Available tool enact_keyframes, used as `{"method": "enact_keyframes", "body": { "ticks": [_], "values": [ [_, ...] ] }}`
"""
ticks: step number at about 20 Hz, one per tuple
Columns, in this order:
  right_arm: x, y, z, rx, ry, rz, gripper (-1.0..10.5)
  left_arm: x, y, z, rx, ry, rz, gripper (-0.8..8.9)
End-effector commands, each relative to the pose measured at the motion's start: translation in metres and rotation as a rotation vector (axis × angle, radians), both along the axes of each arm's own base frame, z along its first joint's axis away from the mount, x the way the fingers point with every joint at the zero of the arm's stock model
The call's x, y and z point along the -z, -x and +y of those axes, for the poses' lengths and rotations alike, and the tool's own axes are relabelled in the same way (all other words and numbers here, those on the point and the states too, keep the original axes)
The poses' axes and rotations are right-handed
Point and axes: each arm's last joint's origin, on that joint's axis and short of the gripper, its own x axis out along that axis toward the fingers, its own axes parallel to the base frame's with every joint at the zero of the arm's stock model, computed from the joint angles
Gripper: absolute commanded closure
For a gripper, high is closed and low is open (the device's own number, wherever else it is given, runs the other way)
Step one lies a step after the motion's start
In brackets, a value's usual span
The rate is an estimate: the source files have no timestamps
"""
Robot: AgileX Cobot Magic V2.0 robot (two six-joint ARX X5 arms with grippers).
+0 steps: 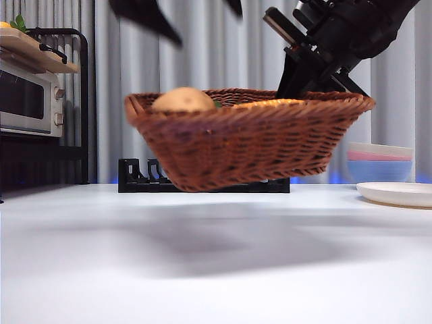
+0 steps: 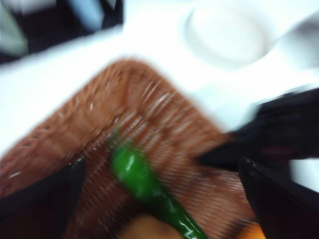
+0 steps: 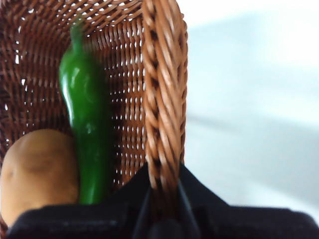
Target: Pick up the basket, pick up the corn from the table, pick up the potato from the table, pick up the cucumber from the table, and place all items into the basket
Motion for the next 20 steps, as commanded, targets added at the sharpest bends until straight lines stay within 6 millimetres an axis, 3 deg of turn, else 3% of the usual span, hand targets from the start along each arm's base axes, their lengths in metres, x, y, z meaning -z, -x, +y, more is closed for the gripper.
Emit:
{"method": "enact_keyframes", "body": {
  "ticks": [1, 3, 6, 9, 11, 15, 17, 20],
  "values": [
    [0.001, -0.009, 0.002, 0.09, -0.013, -0.018, 9.6, -0.037, 0.032, 0.021, 0.021, 0.089, -0.107, 2.6],
    [0.012, -0.022, 0.008, 0.153, -0.074, 0.015, 9.6, -0.068, 0.058, 0.042, 0.026, 0.167, -0.196, 2.6],
    [0.039, -0.038, 0.015, 0.224, -0.111, 0.105, 9.6, -0.098, 0.087, 0.068, 0.026, 0.246, -0.289, 2.6],
    [0.066, -0.044, 0.018, 0.24, -0.078, 0.202, 9.6, -0.107, 0.102, 0.081, 0.026, 0.277, -0.325, 2.6],
    [0.072, -0.042, 0.017, 0.236, -0.047, 0.24, 9.1, -0.107, 0.105, 0.084, 0.023, 0.265, -0.32, 2.6],
    [0.064, -0.039, 0.013, 0.22, -0.033, 0.218, 4.4, -0.101, 0.1, 0.083, -0.034, 0.179, -0.316, 2.6],
    [0.051, -0.036, 0.007, 0.211, -0.032, 0.179, 3.8, -0.097, 0.098, 0.082, -0.048, 0.131, -0.308, 2.6],
    [0.016, -0.026, -0.008, 0.194, -0.038, 0.079, 3.8, -0.09, 0.094, 0.083, -0.122, -0.013, -0.323, 2.6]
  ]
}}
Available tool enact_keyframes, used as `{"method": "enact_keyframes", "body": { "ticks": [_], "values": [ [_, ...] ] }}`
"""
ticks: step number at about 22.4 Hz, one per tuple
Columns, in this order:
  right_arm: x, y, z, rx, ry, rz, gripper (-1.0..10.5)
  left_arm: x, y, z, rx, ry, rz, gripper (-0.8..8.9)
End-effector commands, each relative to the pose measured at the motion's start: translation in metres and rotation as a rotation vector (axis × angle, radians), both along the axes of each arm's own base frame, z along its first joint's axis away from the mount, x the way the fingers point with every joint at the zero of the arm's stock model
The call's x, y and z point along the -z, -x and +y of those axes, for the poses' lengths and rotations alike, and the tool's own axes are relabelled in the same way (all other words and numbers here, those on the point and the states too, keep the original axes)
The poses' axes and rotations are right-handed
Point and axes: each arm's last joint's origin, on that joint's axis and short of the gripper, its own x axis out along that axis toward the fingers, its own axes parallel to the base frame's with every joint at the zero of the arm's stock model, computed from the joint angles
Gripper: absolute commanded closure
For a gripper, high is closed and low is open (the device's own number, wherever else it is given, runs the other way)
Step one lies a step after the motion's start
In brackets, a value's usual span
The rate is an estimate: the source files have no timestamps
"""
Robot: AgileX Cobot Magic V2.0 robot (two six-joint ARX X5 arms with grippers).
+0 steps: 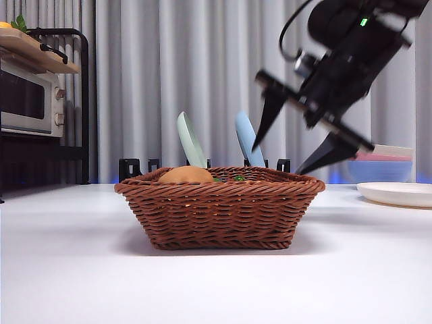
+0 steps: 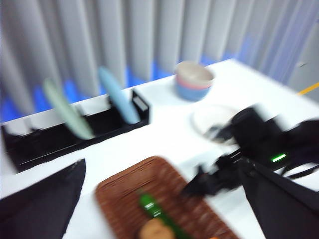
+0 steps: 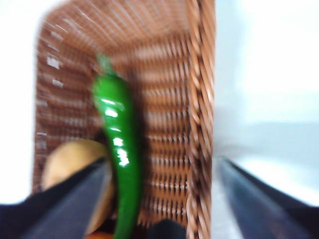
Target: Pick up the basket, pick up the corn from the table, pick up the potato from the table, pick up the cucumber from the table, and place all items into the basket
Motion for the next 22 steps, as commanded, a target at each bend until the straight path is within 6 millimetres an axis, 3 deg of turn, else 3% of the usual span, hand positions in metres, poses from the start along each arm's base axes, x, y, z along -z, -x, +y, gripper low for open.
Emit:
{"method": "enact_keyframes", "body": {
  "ticks": [1, 3, 5, 6, 8, 10, 16, 22],
  "values": [
    [-0.034, 0.009, -0.011, -0.041, 0.011, -0.138, 3.8, 0.007, -0.004, 0.001, -0.086, -0.184, -0.037, 2.61],
    [-0.062, 0.026, -0.021, -0.084, 0.041, -0.252, 3.9, 0.017, -0.01, 0.002, -0.194, -0.357, -0.014, 2.61],
    [-0.086, 0.047, -0.031, -0.103, 0.088, -0.339, 5.4, 0.03, -0.016, 0.004, -0.241, -0.483, 0.064, 2.92],
    [-0.095, 0.058, -0.036, -0.094, 0.124, -0.368, 6.7, 0.036, -0.019, 0.006, -0.245, -0.523, 0.11, 3.75],
    [-0.108, 0.078, -0.044, -0.083, 0.198, -0.407, 9.5, 0.043, -0.024, 0.009, -0.26, -0.562, 0.162, 6.65],
    [-0.115, 0.088, -0.049, -0.1, 0.245, -0.439, 9.6, 0.046, -0.026, 0.008, -0.263, -0.56, 0.161, 8.42],
    [-0.13, 0.12, -0.056, -0.032, 0.325, -0.567, 9.6, 0.072, -0.024, 0.01, -0.277, -0.473, 0.079, 8.22],
    [-0.117, 0.16, -0.06, 0.031, 0.323, -0.744, 9.6, 0.141, -0.007, 0.021, -0.245, -0.361, -0.002, 8.22]
  ]
}}
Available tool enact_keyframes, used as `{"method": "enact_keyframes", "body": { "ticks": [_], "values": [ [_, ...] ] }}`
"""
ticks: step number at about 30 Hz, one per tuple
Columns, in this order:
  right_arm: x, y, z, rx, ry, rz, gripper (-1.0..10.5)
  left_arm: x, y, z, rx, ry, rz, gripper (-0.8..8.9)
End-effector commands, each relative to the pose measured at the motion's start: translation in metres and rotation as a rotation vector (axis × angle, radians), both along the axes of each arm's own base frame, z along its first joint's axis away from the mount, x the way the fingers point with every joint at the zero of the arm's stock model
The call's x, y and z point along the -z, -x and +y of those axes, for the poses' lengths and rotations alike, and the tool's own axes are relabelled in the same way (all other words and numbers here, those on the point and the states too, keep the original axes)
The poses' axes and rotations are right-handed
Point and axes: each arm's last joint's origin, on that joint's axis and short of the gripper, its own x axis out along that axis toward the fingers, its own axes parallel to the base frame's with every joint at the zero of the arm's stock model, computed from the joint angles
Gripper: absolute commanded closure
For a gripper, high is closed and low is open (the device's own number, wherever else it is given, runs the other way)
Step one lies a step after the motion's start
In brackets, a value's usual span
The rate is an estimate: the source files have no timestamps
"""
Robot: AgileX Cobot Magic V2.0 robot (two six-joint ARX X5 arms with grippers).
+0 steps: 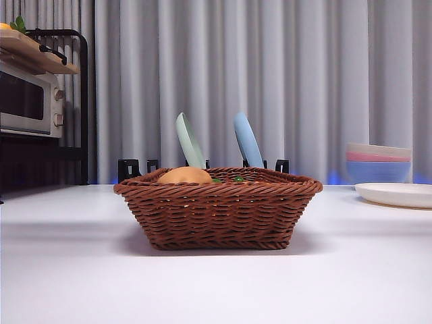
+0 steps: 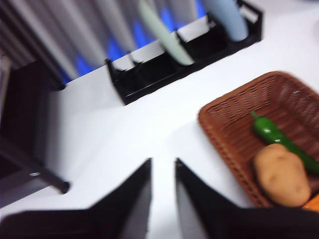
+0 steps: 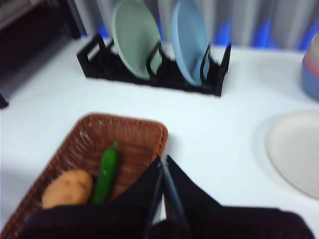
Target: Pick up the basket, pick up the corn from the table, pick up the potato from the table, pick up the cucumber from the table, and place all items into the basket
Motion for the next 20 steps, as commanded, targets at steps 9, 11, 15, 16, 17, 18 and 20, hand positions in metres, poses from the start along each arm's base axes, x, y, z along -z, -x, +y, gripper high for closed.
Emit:
{"method": "enact_keyframes", "body": {
  "ticks": [9, 11, 15, 16, 17, 18, 20],
  "values": [
    [0.076, 0.056, -0.014, 0.011, -0.097, -0.081, 9.6, 0.12, 0.045, 0.028, 0.094, 0.267, -0.073, 8.22],
    [0.081, 0.059, -0.017, 0.059, -0.15, -0.017, 9.5, 0.12, 0.05, 0.032, 0.071, 0.323, -0.065, 8.21],
    [0.082, 0.06, -0.02, 0.145, -0.144, -0.014, 9.5, 0.119, 0.051, 0.032, 0.069, 0.327, -0.069, 8.17],
    [0.082, 0.06, -0.02, 0.144, -0.143, -0.013, 9.5, 0.119, 0.051, 0.032, 0.071, 0.328, -0.067, 8.17],
    [0.082, 0.059, -0.02, 0.145, -0.142, -0.012, 9.5, 0.12, 0.051, 0.032, 0.071, 0.326, -0.064, 8.17],
    [0.082, 0.059, -0.02, 0.145, -0.141, -0.011, 9.5, 0.12, 0.05, 0.032, 0.071, 0.324, -0.062, 8.17],
    [0.082, 0.059, -0.02, 0.154, -0.139, -0.014, 9.5, 0.121, 0.05, 0.031, 0.07, 0.32, -0.057, 8.17]
  ]
}}
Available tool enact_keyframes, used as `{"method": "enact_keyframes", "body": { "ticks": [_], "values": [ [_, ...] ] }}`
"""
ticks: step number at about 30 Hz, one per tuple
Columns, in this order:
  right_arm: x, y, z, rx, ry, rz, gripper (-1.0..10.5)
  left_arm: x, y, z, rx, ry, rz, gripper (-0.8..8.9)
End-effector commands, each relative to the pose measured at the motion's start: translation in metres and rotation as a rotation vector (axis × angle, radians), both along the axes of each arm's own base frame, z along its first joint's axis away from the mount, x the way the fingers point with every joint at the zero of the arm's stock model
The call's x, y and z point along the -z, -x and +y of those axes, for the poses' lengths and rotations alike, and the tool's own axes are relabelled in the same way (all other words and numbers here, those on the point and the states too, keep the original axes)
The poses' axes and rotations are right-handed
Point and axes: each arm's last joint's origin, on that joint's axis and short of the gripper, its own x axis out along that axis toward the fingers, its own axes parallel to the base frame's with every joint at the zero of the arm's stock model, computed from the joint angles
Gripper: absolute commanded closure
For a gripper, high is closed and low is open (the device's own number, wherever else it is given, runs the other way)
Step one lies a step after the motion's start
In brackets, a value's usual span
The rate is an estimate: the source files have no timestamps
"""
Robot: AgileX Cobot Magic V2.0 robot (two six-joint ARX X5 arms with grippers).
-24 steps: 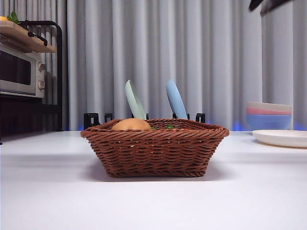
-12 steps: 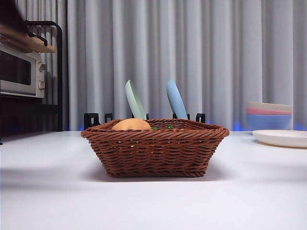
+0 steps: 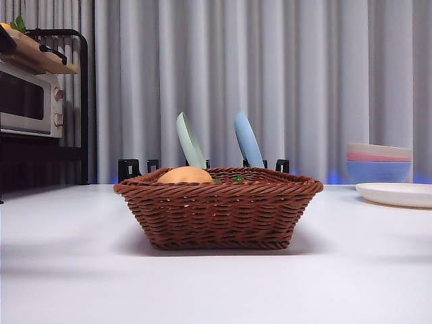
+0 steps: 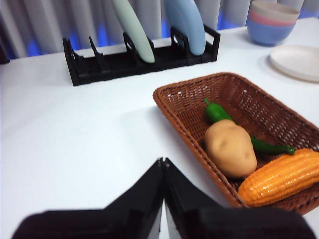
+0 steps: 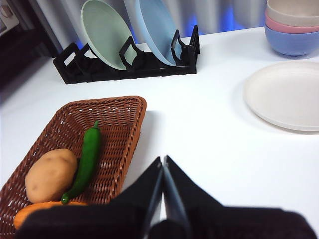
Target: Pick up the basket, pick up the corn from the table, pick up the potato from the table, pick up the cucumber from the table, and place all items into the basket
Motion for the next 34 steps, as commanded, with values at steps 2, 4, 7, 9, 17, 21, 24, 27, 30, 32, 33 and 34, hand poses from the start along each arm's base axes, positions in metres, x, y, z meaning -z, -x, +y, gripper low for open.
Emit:
{"method": "enact_keyframes", "body": {
  "ticks": [2, 4, 7, 9, 17, 21, 24, 27, 30, 32, 33, 34],
  "values": [
    [0.001, 0.0, 0.0, 0.012, -0.014, 0.003, 9.5, 0.002, 0.0, -0.001, -0.002, 0.007, 0.011, 8.17],
    [0.001, 0.0, 0.0, 0.01, -0.014, 0.003, 9.5, 0.002, 0.0, -0.001, -0.002, 0.007, 0.011, 8.17],
    [0.001, 0.0, 0.0, 0.01, -0.014, 0.004, 9.5, 0.003, 0.0, 0.0, 0.007, -0.032, 0.002, 8.17],
    [0.001, 0.0, 0.0, 0.011, -0.014, 0.003, 9.5, 0.003, 0.001, 0.001, 0.019, -0.107, -0.024, 8.17],
    [0.001, 0.0, 0.0, 0.011, -0.013, 0.004, 9.5, 0.016, 0.008, 0.033, -0.075, -0.09, -0.111, 8.17],
    [0.001, 0.0, 0.0, 0.01, -0.012, 0.005, 9.5, 0.037, 0.011, 0.05, -0.178, -0.058, -0.159, 8.17],
    [0.001, 0.0, 0.0, 0.011, -0.011, 0.007, 9.5, 0.054, 0.013, 0.057, -0.184, -0.042, -0.17, 8.17],
    [0.001, 0.0, 0.0, 0.011, -0.011, 0.008, 9.5, 0.07, 0.013, 0.062, -0.219, -0.041, -0.163, 8.17],
    [0.001, 0.0, 0.0, 0.011, -0.011, 0.008, 9.5, 0.086, 0.011, 0.065, -0.242, -0.044, -0.149, 8.17],
    [0.001, 0.0, 0.0, 0.01, -0.011, 0.008, 9.5, 0.094, 0.01, 0.066, -0.254, -0.046, -0.143, 8.17],
    [0.001, 0.0, 0.0, 0.011, -0.011, 0.008, 9.5, 0.098, 0.009, 0.066, -0.258, -0.046, -0.139, 8.17],
    [0.001, 0.0, 0.0, 0.011, -0.011, 0.007, 9.5, 0.102, 0.009, 0.066, -0.26, -0.047, -0.131, 8.17]
  ]
}}
